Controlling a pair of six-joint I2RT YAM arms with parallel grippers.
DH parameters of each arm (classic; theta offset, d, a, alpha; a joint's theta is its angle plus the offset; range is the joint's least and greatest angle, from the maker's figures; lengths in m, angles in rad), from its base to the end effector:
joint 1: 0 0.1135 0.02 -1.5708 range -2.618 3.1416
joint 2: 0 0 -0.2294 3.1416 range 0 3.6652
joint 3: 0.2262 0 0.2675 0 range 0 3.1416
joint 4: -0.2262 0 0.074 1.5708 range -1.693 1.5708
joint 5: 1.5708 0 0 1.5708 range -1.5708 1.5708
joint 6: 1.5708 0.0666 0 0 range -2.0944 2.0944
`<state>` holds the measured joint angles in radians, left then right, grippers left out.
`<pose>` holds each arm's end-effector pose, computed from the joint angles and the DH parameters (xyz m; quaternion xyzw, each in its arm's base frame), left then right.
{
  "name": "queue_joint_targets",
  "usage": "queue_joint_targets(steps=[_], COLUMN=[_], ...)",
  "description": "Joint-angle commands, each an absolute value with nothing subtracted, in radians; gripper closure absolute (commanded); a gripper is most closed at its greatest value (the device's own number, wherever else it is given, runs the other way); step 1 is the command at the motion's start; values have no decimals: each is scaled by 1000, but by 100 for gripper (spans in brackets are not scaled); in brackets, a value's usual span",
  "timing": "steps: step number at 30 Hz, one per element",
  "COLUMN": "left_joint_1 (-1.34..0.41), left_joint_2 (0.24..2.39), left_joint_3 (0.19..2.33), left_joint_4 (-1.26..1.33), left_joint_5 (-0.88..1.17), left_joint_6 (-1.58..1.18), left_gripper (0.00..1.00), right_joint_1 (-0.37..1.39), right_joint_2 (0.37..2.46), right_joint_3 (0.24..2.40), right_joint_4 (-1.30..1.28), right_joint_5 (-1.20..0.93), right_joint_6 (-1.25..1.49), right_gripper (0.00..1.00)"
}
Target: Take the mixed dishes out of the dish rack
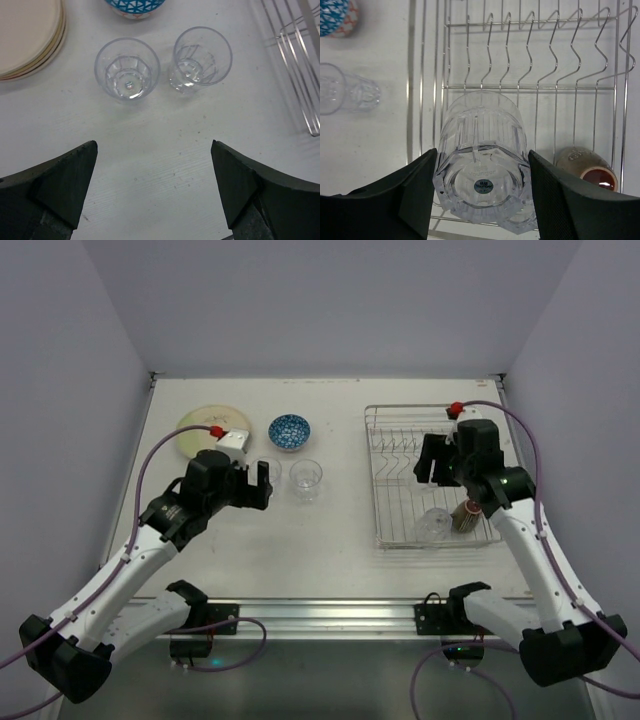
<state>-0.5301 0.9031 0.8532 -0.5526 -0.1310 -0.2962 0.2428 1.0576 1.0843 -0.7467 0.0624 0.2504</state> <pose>0.2259 -0.1223 0.2612 0.0728 0.8807 -0.1334 0.4486 0.2650 0.0614 0.2877 0.0163 0.9104 0.0731 0.4069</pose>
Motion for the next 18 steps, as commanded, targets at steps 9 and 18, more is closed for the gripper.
queue_joint_targets(steps=[9, 18], left_joint_1=[-525, -652], left_joint_2=[827, 879], left_joint_3=[787, 684], left_joint_4=[-160, 445], left_joint_5=[558, 824], left_joint_6=[-432, -712], left_gripper=[0, 0], right_joint_1=[244, 244], right_joint_2=[823, 726], right_joint_3=[1026, 790], right_joint_4=[-487, 10], right_joint_5=[-439, -825], right_joint_6=[406, 742], right_gripper=[100, 100])
